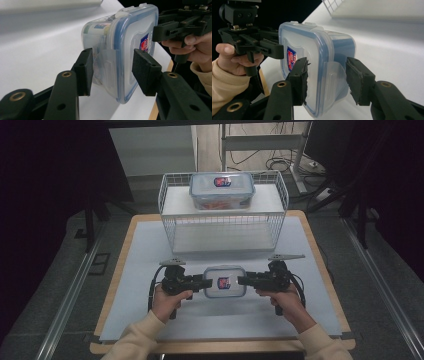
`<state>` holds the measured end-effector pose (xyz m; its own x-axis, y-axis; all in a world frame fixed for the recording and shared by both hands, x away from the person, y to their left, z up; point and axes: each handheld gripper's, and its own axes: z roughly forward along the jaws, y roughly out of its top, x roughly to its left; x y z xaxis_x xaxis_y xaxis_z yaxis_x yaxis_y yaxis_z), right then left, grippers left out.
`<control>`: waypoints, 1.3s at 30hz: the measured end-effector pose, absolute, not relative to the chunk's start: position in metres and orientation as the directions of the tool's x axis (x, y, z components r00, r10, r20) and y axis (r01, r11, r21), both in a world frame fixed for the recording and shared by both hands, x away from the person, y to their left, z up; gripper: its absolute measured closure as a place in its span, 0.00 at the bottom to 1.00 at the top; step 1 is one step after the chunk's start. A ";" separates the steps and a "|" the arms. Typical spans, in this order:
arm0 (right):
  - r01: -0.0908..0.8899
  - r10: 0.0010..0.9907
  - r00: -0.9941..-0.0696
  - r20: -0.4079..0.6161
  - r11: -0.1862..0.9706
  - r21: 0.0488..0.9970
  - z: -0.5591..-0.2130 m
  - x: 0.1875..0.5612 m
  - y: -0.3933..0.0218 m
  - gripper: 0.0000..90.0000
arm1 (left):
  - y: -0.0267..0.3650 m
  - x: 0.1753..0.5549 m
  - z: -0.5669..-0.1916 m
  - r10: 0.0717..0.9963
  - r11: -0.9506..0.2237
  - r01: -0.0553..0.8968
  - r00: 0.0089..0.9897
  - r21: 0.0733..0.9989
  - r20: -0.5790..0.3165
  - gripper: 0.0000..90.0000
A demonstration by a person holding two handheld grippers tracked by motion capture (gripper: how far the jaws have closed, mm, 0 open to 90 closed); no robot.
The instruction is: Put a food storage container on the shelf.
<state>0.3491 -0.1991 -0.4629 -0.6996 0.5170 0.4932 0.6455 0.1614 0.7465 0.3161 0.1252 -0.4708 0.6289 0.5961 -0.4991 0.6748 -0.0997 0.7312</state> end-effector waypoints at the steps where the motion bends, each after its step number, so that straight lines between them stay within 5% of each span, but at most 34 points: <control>1: 0.646 0.517 -0.700 0.493 0.161 0.746 -0.463 0.349 -0.199 0.59 | 0.125 0.317 -0.467 0.596 -0.101 0.669 0.633 0.736 -0.494 0.59; 39: 0.508 0.524 -0.765 0.375 0.133 0.851 -0.331 0.388 -0.198 0.58 | 0.127 0.362 -0.338 0.595 -0.092 0.531 0.708 0.842 -0.381 0.59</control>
<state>0.3878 -0.1982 -0.3312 -0.7649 0.5236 0.3752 0.5085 0.1332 0.8507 0.3617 0.1266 -0.3382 0.7077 0.5947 -0.3814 0.5313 -0.0921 0.8422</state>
